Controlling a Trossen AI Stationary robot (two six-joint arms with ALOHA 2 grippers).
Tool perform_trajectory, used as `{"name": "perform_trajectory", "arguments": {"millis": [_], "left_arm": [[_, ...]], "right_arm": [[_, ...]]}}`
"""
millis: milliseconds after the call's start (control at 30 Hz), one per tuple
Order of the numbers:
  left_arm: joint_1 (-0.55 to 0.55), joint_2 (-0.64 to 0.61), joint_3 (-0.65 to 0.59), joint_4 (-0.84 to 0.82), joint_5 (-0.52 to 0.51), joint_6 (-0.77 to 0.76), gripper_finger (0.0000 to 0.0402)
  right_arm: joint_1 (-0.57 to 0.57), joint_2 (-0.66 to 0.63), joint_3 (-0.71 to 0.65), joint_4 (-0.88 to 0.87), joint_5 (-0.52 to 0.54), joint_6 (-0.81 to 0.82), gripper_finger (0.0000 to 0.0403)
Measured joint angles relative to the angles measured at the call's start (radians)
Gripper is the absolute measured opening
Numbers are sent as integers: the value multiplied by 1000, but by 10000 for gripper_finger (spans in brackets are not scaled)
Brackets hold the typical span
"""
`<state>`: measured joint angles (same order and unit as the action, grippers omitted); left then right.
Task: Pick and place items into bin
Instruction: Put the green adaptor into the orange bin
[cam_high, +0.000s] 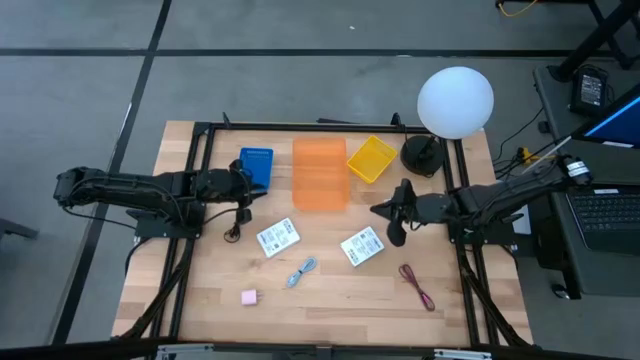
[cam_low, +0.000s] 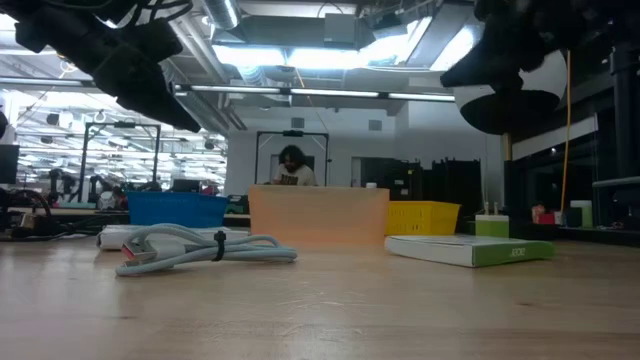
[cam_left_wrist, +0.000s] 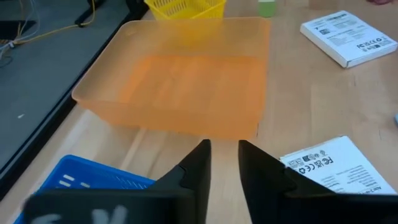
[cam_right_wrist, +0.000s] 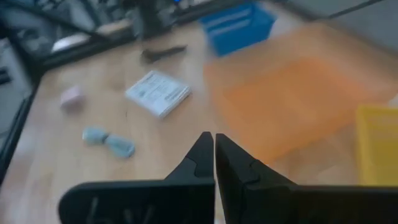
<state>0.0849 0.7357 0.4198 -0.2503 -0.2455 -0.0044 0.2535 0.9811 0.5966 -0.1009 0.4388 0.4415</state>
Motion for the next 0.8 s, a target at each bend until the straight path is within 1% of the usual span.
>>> {"name": "perform_trajectory", "arguments": {"millis": [100, 200, 267, 367, 500, 567, 667, 800], "left_arm": [[0, 0, 0, 8, 0, 0, 107], [0, 0, 0, 8, 0, -1, 127], [0, 0, 0, 8, 0, -4, 138], [0, 0, 0, 8, 0, 32, 149], [0, 0, 0, 8, 0, 44, 156], [0, 0, 0, 8, 0, 44, 157], [0, 0, 0, 8, 2, 44, 156], [0, 0, 0, 7, 3, 44, 154]], "right_arm": [[-9, 15, 53, -20, 26, -1, 0], [-9, 54, 135, -155, 30, 26, 0], [-8, 91, 195, -293, 64, 87, 0], [-10, 159, 294, -513, 121, 213, 0], [-9, 239, 401, -727, 131, 393, 0], [-9, 269, 423, -763, 130, 441, 0], [-8, 297, 422, -770, 122, 495, 0], [-8, 321, 408, -811, 57, 583, 17]]}}
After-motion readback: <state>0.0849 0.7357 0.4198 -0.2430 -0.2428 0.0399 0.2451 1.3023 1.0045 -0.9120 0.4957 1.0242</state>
